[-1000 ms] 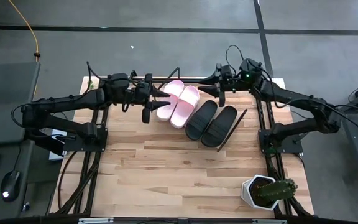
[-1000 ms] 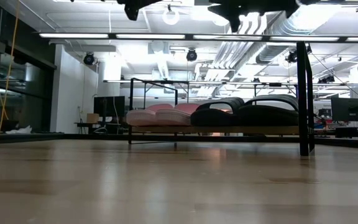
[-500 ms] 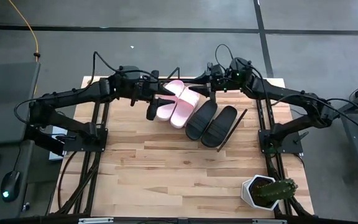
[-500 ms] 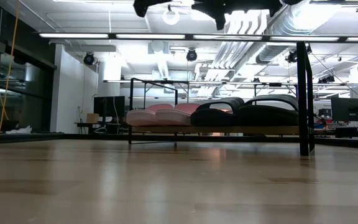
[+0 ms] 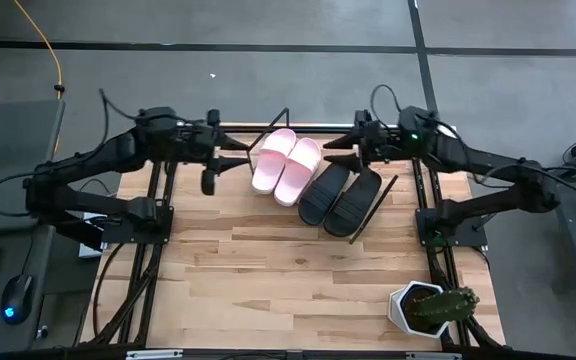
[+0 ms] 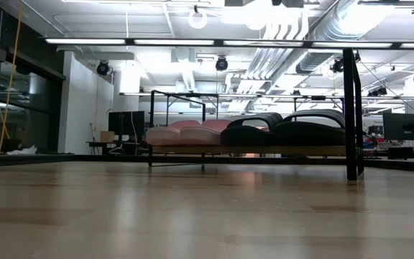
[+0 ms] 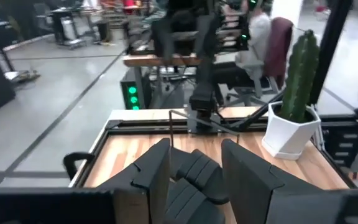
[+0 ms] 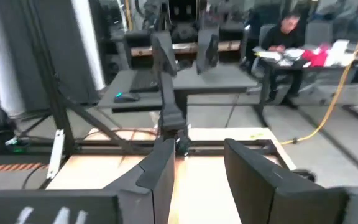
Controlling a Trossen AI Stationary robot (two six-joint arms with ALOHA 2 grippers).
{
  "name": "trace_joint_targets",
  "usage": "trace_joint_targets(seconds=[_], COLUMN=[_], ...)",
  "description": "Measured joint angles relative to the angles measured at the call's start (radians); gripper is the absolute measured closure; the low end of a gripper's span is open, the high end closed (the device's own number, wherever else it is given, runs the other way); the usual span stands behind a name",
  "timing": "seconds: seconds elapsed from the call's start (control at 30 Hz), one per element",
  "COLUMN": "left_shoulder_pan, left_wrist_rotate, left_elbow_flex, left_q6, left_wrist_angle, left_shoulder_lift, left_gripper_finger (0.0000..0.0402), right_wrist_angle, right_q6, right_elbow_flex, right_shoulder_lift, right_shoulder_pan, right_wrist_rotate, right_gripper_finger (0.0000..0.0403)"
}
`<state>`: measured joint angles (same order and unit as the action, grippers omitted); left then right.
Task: Pick and place slides into the shelf
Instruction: Return to Home Position
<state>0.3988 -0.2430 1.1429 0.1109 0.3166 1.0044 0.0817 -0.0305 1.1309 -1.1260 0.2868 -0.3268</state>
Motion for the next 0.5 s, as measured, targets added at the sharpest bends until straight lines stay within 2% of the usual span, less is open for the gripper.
trace_joint_targets(seconds=[0.17,0.37,0.5], left_shoulder_pan=[0.0,-0.001,0.0], left_wrist_rotate=[0.093,0.098,0.096], left_elbow_flex=[-0.089,-0.195,-0.239], left_q6=[-0.04,-0.064,-0.067], left_wrist_angle=[-0.004,-0.031,-0.035], left_shoulder_lift=[-0.13,-0.247,-0.296], left_gripper_finger=[0.0273,0.0273,0.0273], right_wrist_angle=[0.018,0.098,0.129], right_q6=[-0.021,-0.034,-0.038], right_elbow_flex=[0.0,0.0,-0.001], right_shoulder_lift=[0.073,0.127,0.16], right_shoulder_pan=[-0.109,-0.19,-0.214], right_wrist_rotate=[0.113,0.243,0.263], right_gripper_finger=[0.0275,0.0275,0.0275])
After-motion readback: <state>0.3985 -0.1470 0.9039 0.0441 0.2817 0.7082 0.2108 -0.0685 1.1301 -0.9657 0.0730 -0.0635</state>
